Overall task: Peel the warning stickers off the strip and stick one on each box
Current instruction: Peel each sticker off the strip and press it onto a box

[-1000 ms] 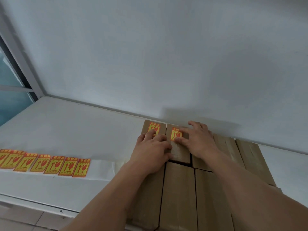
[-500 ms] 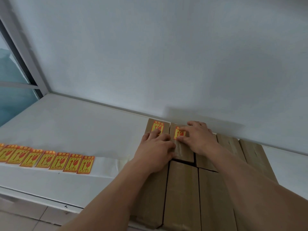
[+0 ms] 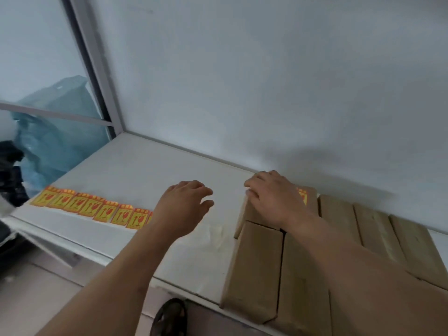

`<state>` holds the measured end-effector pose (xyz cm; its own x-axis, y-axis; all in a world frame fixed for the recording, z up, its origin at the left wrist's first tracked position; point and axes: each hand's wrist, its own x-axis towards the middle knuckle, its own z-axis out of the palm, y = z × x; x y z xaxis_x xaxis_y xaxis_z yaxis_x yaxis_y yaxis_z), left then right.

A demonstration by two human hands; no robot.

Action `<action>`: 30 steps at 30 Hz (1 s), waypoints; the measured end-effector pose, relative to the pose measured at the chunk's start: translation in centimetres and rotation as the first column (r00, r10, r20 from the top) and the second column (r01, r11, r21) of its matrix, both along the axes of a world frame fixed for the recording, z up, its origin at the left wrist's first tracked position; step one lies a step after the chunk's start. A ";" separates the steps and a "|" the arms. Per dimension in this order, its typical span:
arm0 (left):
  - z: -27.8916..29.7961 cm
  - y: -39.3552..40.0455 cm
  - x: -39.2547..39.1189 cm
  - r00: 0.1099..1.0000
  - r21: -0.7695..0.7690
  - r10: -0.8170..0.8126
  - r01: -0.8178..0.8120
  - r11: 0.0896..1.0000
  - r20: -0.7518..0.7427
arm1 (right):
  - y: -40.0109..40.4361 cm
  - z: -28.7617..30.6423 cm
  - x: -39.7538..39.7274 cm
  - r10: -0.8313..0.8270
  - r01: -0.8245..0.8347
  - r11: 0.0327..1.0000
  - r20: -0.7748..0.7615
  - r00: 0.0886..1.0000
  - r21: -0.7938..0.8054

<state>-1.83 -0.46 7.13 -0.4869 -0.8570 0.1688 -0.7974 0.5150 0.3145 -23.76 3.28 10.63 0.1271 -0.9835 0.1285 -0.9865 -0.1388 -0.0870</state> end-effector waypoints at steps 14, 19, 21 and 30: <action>-5.2 -1.0 11.2 0.972 0.284 0.198 -0.227 0.932 0.126 | -3.9 -7.6 15.3 -0.077 0.034 0.895 0.078 0.994 0.446; -7.0 -1.2 11.0 0.977 0.320 0.148 -0.191 0.928 0.154 | -4.3 -9.5 16.7 -0.208 0.150 0.887 0.087 0.974 0.436; -7.5 -1.2 10.9 0.972 0.288 0.134 -0.186 0.939 0.191 | -4.3 -9.9 16.9 -0.235 0.186 0.890 0.071 0.969 0.416; -8.5 -1.3 10.3 0.958 0.224 0.164 -0.218 0.950 0.234 | -4.4 -10.1 17.1 -0.317 0.257 0.901 0.126 0.940 0.350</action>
